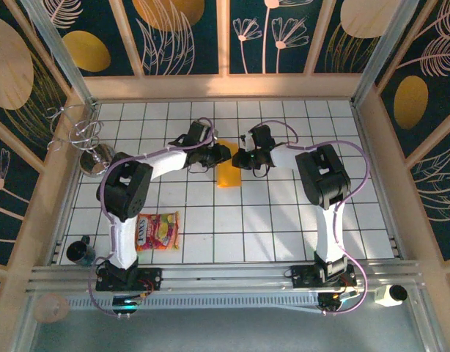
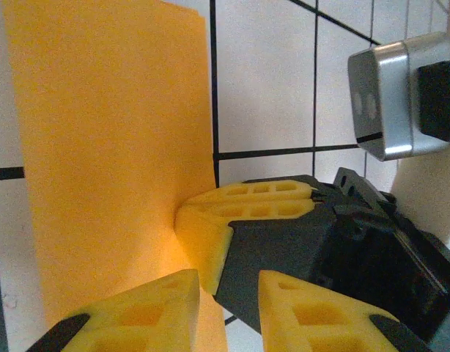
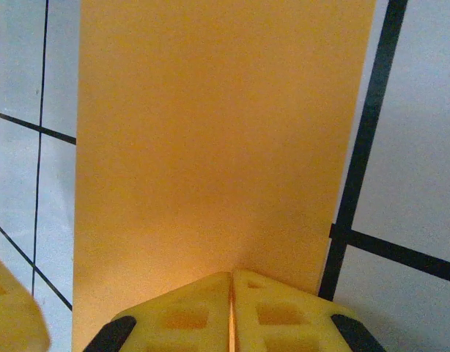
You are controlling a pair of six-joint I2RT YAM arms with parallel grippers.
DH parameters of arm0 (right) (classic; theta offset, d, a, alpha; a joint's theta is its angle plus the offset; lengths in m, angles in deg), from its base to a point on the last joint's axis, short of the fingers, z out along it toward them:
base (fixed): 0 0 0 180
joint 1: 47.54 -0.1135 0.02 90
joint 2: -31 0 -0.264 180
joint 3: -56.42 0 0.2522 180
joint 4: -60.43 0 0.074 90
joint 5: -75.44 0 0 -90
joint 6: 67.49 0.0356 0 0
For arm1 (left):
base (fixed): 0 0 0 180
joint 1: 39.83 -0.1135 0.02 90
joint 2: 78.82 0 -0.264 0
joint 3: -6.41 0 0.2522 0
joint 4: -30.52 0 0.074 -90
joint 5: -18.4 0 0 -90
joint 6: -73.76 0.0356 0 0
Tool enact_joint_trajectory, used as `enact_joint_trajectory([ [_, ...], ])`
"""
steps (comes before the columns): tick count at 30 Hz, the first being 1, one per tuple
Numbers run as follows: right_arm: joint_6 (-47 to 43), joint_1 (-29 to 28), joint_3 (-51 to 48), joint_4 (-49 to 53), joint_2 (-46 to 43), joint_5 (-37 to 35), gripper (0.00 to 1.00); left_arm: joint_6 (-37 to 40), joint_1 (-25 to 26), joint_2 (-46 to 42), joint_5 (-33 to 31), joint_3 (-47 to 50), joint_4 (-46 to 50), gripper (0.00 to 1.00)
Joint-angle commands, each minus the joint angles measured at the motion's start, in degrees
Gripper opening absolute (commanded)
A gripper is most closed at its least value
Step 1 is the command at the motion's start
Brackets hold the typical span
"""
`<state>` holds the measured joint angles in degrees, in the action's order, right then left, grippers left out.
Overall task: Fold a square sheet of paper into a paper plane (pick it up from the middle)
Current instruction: First fold the square sheet of paper in half at the center of the table.
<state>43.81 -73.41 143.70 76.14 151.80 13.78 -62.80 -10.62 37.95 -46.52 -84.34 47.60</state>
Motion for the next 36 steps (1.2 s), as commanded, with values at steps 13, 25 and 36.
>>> enact_joint_trajectory([
  [13,-0.2,-1.9,-1.6,11.8,5.7,-1.0,0.1,5.0,0.2,8.0,-1.9,-7.9,10.1,0.23],
  [25,0.2,-1.8,-1.7,12.6,6.2,-2.1,0.09,8.2,0.1,8.5,-5.9,-7.7,12.8,0.22],
  [36,0.3,-1.3,-2.2,13.5,6.5,-3.0,0.08,10.4,-1.5,8.3,-7.0,-6.0,13.6,0.21],
])
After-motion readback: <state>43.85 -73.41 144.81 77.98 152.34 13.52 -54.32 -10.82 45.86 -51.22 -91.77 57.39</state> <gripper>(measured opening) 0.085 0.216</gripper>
